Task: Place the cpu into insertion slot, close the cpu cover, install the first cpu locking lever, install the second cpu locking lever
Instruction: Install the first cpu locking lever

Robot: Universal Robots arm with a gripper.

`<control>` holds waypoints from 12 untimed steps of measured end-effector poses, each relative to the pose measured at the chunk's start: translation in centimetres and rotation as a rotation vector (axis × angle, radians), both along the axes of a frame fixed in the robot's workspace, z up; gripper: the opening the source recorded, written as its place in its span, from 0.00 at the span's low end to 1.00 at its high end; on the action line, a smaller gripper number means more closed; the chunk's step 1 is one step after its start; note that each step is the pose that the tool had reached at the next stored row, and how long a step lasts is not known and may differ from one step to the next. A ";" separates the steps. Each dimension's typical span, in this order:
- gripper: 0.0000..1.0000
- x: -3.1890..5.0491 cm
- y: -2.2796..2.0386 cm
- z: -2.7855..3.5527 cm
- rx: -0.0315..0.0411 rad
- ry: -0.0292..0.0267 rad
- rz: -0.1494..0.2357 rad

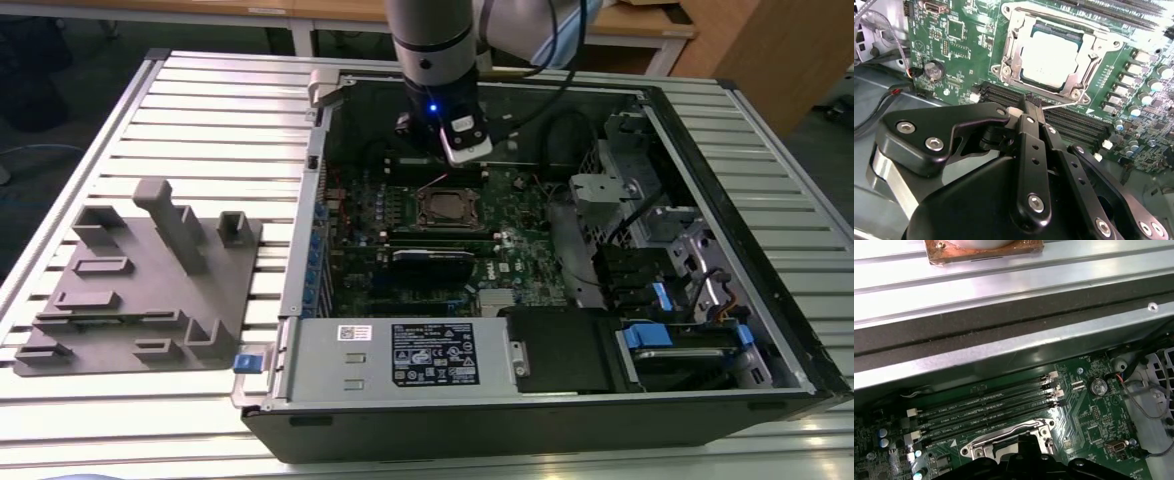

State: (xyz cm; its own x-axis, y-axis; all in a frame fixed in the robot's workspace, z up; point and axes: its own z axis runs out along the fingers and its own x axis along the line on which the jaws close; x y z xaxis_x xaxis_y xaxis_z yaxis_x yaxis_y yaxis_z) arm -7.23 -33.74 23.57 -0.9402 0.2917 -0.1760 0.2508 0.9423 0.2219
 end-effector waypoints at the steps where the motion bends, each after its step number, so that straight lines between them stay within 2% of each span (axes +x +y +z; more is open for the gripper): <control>1: 0.11 -0.05 0.07 0.00 0.0024 0.0000 0.000; 3: 0.11 -0.18 0.26 -0.04 0.0052 0.0000 0.000; 8: 0.11 -0.24 0.63 -0.46 0.0052 0.0000 0.000; 12: 0.11 -0.25 0.65 -0.47 0.0053 0.0000 0.000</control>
